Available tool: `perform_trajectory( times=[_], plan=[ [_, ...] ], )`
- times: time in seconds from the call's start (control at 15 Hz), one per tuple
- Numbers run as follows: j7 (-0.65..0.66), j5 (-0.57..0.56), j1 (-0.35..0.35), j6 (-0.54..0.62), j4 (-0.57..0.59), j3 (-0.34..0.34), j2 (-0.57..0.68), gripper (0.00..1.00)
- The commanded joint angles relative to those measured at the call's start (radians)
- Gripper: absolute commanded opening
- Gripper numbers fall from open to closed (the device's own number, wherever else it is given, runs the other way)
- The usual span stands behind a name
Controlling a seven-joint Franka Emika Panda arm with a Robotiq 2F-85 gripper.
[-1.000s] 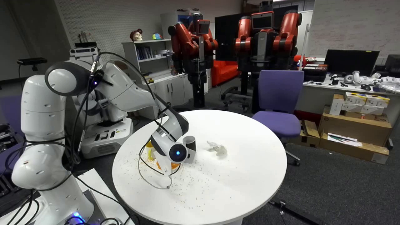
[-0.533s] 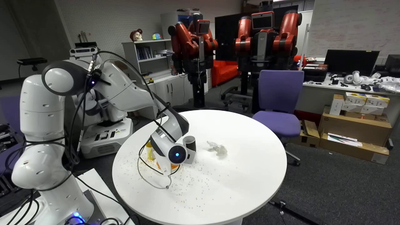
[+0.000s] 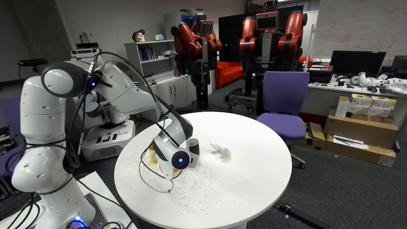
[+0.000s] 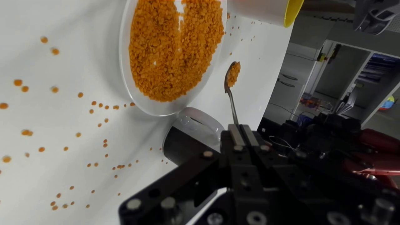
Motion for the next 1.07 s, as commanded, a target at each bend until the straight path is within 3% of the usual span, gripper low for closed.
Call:
perform_trajectory(
  times=[0.0,1.0],
  plan=[
    [-0.017,0.027,-0.008,-0.053,-0.04,-0.018,-0.049,0.01],
    [0.017,0.065,-0.014,-0.129,-0.034,-0.045,-0.092,0.01]
  ],
)
